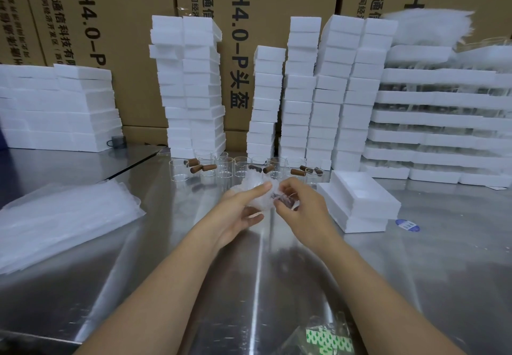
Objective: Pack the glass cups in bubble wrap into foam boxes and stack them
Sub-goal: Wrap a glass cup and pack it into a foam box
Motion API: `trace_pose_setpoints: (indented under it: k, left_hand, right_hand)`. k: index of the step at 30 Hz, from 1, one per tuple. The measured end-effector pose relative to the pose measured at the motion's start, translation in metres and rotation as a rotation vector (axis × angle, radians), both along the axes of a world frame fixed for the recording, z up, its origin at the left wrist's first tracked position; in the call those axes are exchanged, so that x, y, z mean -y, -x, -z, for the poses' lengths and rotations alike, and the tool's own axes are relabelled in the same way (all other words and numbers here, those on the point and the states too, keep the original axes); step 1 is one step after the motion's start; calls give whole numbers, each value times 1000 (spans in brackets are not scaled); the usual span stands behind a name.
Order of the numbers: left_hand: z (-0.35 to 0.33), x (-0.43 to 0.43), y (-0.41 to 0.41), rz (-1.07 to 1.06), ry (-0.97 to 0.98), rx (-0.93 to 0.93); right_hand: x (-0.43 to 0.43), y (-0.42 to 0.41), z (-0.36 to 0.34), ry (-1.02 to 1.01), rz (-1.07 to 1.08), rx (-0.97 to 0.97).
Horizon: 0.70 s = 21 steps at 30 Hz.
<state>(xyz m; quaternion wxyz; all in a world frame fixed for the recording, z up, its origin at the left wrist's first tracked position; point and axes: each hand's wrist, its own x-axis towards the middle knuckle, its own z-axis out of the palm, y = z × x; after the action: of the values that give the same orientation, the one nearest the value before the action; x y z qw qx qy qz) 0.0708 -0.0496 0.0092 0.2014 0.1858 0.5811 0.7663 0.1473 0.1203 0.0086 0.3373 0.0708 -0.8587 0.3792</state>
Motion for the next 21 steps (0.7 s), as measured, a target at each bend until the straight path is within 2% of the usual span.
trace_pose_setpoints:
  k: [3,7,12,14,17,19,21]
  left_hand:
    - [1,-1,1,-32,72,-59]
    - [3,-6,-4,-26,136,-111]
    - [6,-9,-3,-203,91,-126]
    - [5,-10,-2,-253,66,-109]
    - [2,-6,1,-325,30,-37]
    - [-1,-1,4,-341,-62,38]
    - [-6,2,2,-344,-164,111]
  right_hand:
    - [-5,1,-1,-23,18,-17]
    - [-2,-1,-1,-38,-75,24]
    - [-3,-1,-3,-53,-72,63]
    - [-8,-1,-3,-56,5,69]
    - [-21,-3,-6,34,257,53]
    - [-32,-3,-6,56,432,72]
    - [-41,-3,-5,42,568,168]
